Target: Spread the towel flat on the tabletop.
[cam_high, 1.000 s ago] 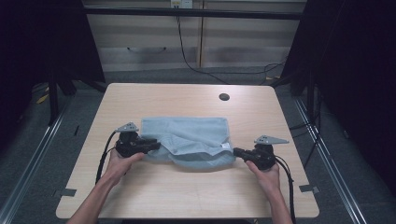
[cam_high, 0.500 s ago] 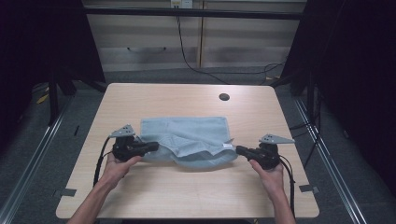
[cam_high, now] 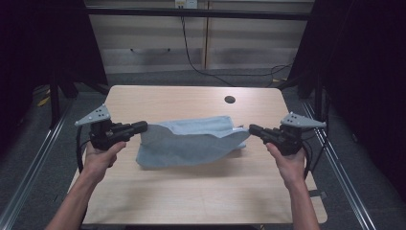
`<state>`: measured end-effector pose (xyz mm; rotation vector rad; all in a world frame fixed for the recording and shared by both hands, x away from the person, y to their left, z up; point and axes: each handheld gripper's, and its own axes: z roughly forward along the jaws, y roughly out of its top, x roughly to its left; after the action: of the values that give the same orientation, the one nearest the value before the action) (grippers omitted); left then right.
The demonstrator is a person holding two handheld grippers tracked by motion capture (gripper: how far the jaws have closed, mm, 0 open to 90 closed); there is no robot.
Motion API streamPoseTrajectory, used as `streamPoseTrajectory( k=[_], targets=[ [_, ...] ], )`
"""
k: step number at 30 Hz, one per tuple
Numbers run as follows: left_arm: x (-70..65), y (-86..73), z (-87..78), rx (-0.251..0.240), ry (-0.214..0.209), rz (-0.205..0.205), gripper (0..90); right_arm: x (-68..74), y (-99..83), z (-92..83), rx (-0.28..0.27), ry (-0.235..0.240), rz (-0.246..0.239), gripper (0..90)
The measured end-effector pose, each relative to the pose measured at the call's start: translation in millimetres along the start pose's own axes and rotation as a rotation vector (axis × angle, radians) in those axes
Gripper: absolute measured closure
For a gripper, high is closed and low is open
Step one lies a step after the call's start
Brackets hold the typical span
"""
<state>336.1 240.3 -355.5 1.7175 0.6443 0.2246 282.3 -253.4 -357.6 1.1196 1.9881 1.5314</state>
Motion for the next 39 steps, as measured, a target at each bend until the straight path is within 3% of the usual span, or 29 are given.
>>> streamPoseTrajectory(
  k=[5, 8, 12, 17, 19, 24, 26, 29, 31, 34, 36, 38, 39],
  targets=[
    [-1.5, 26.1, -16.6, -0.064, 0.022, 0.013, 85.8, 8.9, 43.0, -15.8, -0.080, -0.008, -0.050, 89.4],
    [-7.0, 33.9, -27.2, -0.111, 0.002, 0.014, 85.8, 17.0, 63.8, -26.4, -0.131, 0.002, -0.082, 89.6],
    [-13.6, 30.2, -39.7, -0.139, 0.003, 0.008, 85.8, 29.2, 67.8, -37.4, -0.160, 0.025, -0.105, 89.6],
    [-29.0, 11.0, -53.5, -0.131, -0.020, 0.008, 85.8, 39.4, 43.2, -46.2, -0.127, 0.035, -0.116, 89.6],
    [-36.4, 5.3, -59.8, -0.142, -0.042, -0.005, 85.8, 43.3, 34.8, -53.5, -0.128, 0.044, -0.107, 89.8],
    [-56.3, -8.7, -78.2, -0.124, -0.084, 0.016, 85.8, 57.8, 20.3, -75.3, -0.147, 0.078, -0.105, 90.0],
    [-63.2, -23.9, -82.2, -0.072, -0.087, 0.023, 85.7, 64.4, 5.4, -79.8, -0.111, 0.089, -0.101, 90.0],
    [-70.7, -55.3, -84.5, -0.004, -0.084, -0.008, 85.6, 73.0, -26.5, -82.9, -0.027, 0.096, -0.093, 90.0],
    [-76.3, -76.8, -84.1, 0.026, -0.112, -0.034, 85.6, 79.8, -49.3, -85.7, 0.020, 0.110, -0.076, 90.0],
    [-87.5, -102.6, -83.3, 0.097, -0.151, -0.040, 84.3, 89.2, -79.0, -90.3, 0.073, 0.128, -0.053, 89.5],
    [-89.8, -111.4, -84.0, 0.140, -0.153, -0.034, 80.5, 93.4, -93.1, -92.3, 0.102, 0.119, -0.027, 82.6],
    [-84.7, -113.9, -86.3, 0.126, -0.172, -0.064, 73.0, 93.5, -101.5, -91.7, 0.132, 0.142, -0.016, 79.8],
    [-81.2, -113.3, -86.7, 0.123, -0.162, -0.066, 72.7, 92.3, -103.1, -90.8, 0.131, 0.138, -0.014, 78.3]
  ],
)
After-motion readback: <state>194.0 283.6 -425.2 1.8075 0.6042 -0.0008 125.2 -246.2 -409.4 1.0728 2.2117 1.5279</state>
